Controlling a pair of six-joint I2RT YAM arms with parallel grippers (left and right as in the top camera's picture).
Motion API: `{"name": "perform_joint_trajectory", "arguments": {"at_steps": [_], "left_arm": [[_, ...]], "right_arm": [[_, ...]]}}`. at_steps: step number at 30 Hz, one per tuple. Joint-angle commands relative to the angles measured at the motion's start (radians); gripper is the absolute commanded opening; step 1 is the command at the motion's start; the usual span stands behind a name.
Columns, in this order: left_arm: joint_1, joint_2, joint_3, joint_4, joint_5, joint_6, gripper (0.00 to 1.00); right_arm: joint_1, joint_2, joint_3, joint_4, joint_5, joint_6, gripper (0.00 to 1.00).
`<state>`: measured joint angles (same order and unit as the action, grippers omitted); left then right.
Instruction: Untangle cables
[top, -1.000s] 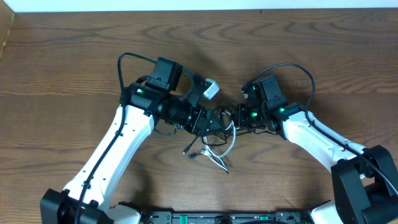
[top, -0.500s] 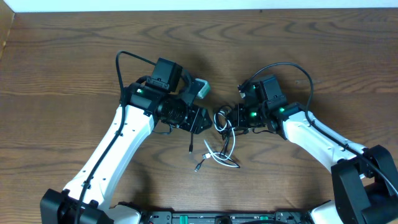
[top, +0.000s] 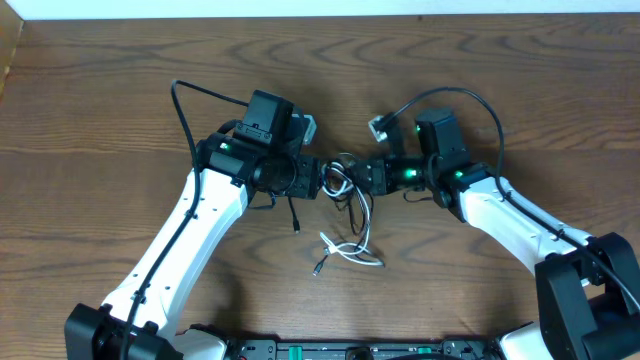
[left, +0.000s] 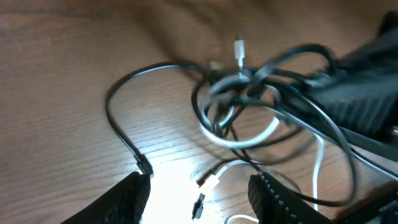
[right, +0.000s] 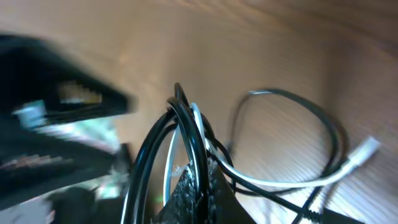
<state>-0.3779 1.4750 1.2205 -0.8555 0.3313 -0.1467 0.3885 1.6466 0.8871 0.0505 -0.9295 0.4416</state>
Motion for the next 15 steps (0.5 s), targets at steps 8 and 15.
{"name": "perform_joint_trajectory", "arguments": {"at_steps": [8, 15], "left_arm": [[0.002, -0.022, 0.007, 0.01, 0.054, 0.015, 0.55], [0.001, -0.022, 0.007, 0.066, 0.148, 0.024, 0.53]], "right_arm": [[-0.036, 0.008, 0.0, 0.057, -0.261, -0.009, 0.01], [-0.046, 0.008, 0.0, 0.066, -0.314, -0.008, 0.01]]}}
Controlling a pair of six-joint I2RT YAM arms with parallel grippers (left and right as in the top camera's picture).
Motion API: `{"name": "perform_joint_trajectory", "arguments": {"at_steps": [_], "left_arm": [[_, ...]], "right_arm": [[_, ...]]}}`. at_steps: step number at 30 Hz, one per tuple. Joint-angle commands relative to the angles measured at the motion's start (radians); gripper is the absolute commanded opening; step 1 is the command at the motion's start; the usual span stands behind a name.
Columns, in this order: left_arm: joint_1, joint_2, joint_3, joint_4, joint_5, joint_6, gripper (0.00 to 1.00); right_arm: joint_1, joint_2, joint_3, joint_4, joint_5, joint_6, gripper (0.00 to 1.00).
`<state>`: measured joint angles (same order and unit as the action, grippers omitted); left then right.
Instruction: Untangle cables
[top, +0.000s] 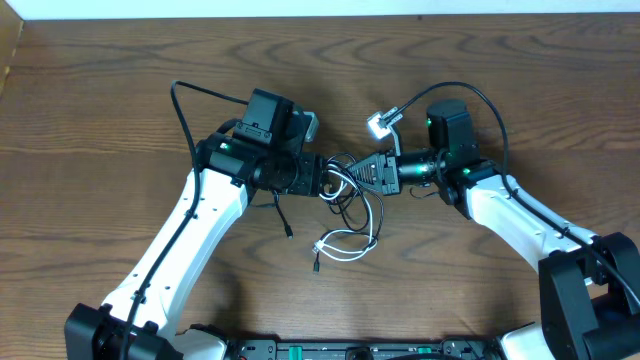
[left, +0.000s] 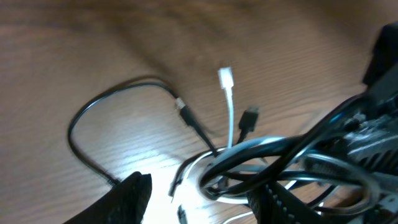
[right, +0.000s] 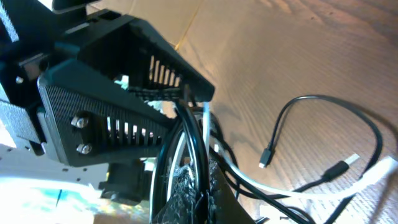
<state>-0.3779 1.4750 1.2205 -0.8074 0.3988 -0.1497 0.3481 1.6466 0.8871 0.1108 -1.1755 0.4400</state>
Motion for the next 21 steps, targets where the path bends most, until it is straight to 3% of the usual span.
{"name": "perform_joint_trajectory", "arguments": {"at_steps": [1, 7, 19, 21], "left_arm": [[0.001, -0.022, 0.007, 0.033, 0.113, 0.036, 0.52], [0.001, -0.021, 0.006, 0.054, 0.155, 0.045, 0.27], [0.001, -0.005, -0.03, 0.07, 0.133, 0.048, 0.26], [0.001, -0.005, -0.03, 0.074, 0.137, 0.047, 0.19]], "right_arm": [[-0.005, 0.008, 0.0, 0.006, -0.074, -0.007, 0.01], [-0.006, 0.008, 0.0, 0.006, -0.079, 0.001, 0.01], [-0.006, 0.008, 0.0, 0.006, -0.118, 0.0, 0.01], [-0.006, 0.008, 0.0, 0.006, -0.118, 0.0, 0.01]]}}
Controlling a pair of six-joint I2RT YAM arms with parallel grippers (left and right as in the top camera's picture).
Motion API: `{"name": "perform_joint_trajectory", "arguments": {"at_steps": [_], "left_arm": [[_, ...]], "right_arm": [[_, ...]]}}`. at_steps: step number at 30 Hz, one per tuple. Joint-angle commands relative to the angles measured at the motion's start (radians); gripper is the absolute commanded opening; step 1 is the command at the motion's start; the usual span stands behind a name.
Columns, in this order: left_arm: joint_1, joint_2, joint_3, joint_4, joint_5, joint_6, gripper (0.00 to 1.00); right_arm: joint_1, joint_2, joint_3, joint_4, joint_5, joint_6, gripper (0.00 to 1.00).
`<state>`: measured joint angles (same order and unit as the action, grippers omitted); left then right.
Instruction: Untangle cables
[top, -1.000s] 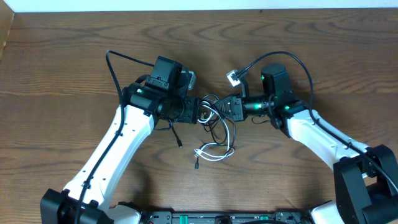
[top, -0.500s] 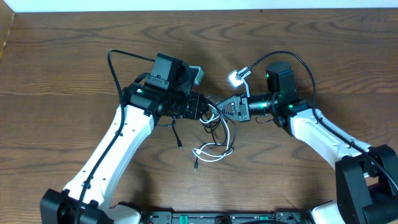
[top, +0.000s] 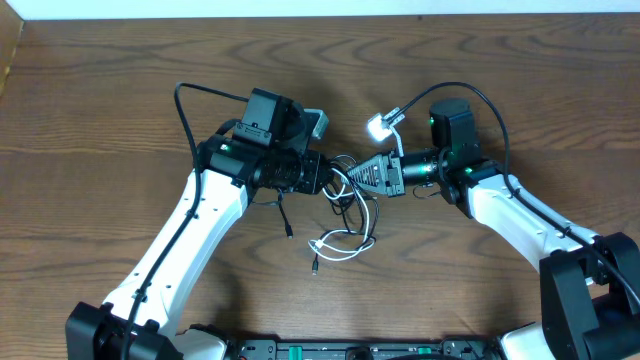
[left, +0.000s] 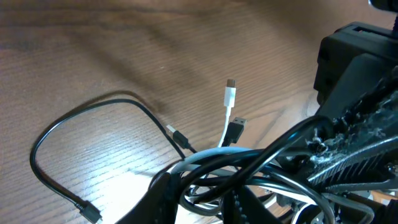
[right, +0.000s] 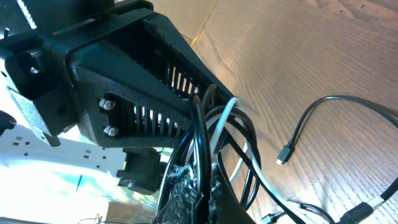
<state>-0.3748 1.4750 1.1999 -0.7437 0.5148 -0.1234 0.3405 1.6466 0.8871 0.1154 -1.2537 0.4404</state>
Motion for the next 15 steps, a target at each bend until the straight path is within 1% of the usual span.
{"name": "perform_joint_trajectory", "arguments": {"at_steps": [1, 2, 6, 15], "left_arm": [[-0.002, -0.005, -0.009, 0.012, 0.025, 0.021, 0.12], [-0.002, -0.005, -0.009, 0.013, 0.029, 0.021, 0.08], [-0.002, -0.005, -0.009, 0.023, 0.055, 0.021, 0.08], [-0.002, -0.04, -0.003, 0.029, 0.054, 0.021, 0.08]], "right_arm": [[0.001, 0.008, 0.0, 0.002, -0.039, 0.0, 0.01], [0.001, 0.008, 0.0, 0.002, -0.039, 0.0, 0.01], [0.001, 0.008, 0.0, 0.001, -0.039, 0.0, 0.01], [0.001, 0.008, 0.0, -0.016, -0.013, -0.001, 0.01]]}}
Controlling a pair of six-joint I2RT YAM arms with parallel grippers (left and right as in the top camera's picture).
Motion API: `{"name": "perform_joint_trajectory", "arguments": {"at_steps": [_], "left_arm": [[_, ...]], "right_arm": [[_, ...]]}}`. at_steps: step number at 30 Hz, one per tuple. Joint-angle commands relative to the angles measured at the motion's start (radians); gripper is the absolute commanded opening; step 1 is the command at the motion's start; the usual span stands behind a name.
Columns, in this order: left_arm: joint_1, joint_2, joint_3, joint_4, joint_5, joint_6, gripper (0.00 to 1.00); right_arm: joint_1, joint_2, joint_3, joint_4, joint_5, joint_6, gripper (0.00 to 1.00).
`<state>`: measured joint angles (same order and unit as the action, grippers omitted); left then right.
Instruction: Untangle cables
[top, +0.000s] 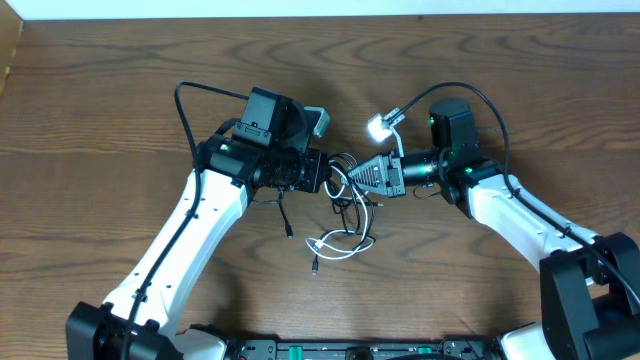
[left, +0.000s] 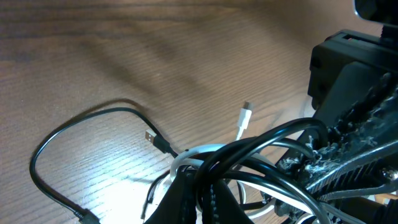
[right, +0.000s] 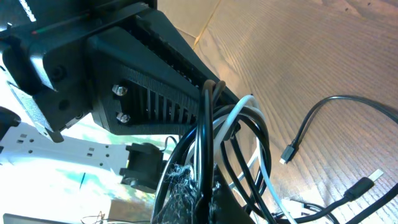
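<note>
A knot of black and white cables (top: 345, 190) hangs between the two arms above the wooden table (top: 100, 100). My left gripper (top: 328, 172) is shut on black strands of the tangle (left: 249, 158) from the left. My right gripper (top: 352, 177) faces it from the right, shut on black strands (right: 202, 155). Loose ends trail down to the table: a white cable end (top: 335, 245), a black plug (top: 288, 233), a white plug (left: 246, 112) and a black loop (left: 68, 134).
A black arm cable (top: 185, 110) loops up at the left arm's back. The right wrist's lit lamp (top: 378, 126) sticks out above the tangle. The table's far edge meets a white wall (top: 320, 8).
The left gripper's fingers, a little apart around the strands then, are now closed on them. The hanging plugs have shifted slightly. The right gripper still holds the tangle in the same spot.
At first the left gripper was open short of the tangle, which the right gripper held. Then the right gripper had turned and brought the knot up between the left fingers. The left fingers then narrowed on the strands and are now shut on them.
</note>
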<state>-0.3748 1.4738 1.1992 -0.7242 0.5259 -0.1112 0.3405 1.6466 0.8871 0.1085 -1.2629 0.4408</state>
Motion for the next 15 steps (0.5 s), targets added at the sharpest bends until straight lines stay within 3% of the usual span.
{"name": "perform_joint_trajectory", "arguments": {"at_steps": [1, 10, 15], "left_arm": [[-0.002, -0.049, 0.003, 0.009, 0.043, 0.009, 0.07], [-0.002, -0.179, 0.023, 0.045, 0.053, -0.033, 0.07], [-0.002, -0.227, 0.023, 0.112, 0.173, -0.036, 0.07]], "right_arm": [[0.001, 0.008, 0.0, -0.027, 0.023, -0.001, 0.01], [0.002, 0.008, 0.0, -0.249, 0.274, -0.055, 0.01], [0.001, 0.008, 0.0, -0.341, 0.406, -0.054, 0.01]]}}
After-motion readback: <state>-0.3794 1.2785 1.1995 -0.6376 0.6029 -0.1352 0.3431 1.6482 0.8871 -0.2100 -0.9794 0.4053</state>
